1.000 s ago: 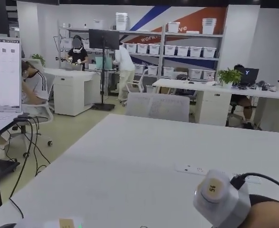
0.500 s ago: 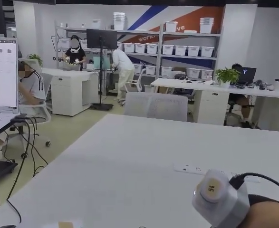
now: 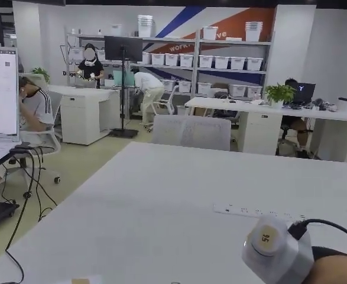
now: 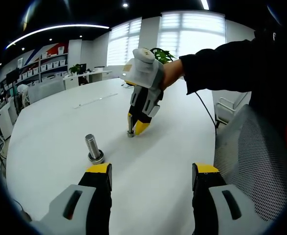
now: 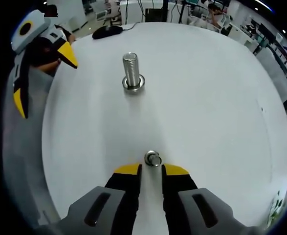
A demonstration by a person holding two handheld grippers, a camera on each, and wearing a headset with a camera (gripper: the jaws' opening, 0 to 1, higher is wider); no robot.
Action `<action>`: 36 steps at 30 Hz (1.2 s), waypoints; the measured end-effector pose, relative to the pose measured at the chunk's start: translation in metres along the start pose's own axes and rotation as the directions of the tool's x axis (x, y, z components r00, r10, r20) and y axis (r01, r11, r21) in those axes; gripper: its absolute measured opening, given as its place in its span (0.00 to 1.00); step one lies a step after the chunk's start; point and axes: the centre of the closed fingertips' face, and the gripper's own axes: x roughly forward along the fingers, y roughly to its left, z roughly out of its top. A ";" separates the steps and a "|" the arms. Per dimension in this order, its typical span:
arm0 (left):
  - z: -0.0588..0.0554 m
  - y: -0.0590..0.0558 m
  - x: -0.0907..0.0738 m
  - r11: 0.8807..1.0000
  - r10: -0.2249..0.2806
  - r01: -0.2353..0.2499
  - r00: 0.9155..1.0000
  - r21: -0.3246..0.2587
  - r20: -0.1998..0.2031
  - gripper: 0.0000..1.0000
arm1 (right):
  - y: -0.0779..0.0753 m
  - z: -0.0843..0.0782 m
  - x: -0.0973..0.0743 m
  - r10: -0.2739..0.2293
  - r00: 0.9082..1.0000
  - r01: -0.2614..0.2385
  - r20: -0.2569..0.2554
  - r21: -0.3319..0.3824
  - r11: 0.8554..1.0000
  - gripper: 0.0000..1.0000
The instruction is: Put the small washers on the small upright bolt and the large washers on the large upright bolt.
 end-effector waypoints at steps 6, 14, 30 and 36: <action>0.000 -0.001 0.000 1.000 -0.003 0.003 1.000 0.002 -0.003 0.66 | 0.001 -0.006 -0.003 -0.006 1.000 0.006 0.020 0.026 1.000 0.20; -0.001 -0.002 0.002 1.000 -0.008 0.008 1.000 0.002 -0.006 0.66 | 0.004 -0.017 -0.013 -0.025 0.997 0.021 0.067 0.069 0.997 0.23; -0.002 -0.003 0.002 1.000 -0.012 0.012 1.000 -0.001 -0.012 0.66 | 0.032 -0.026 -0.037 -0.074 0.972 0.042 0.222 0.146 0.988 0.29; -0.002 -0.003 0.003 1.000 -0.012 0.012 1.000 -0.004 -0.012 0.66 | 0.044 -0.032 -0.042 -0.081 0.965 0.040 0.251 0.166 0.985 0.30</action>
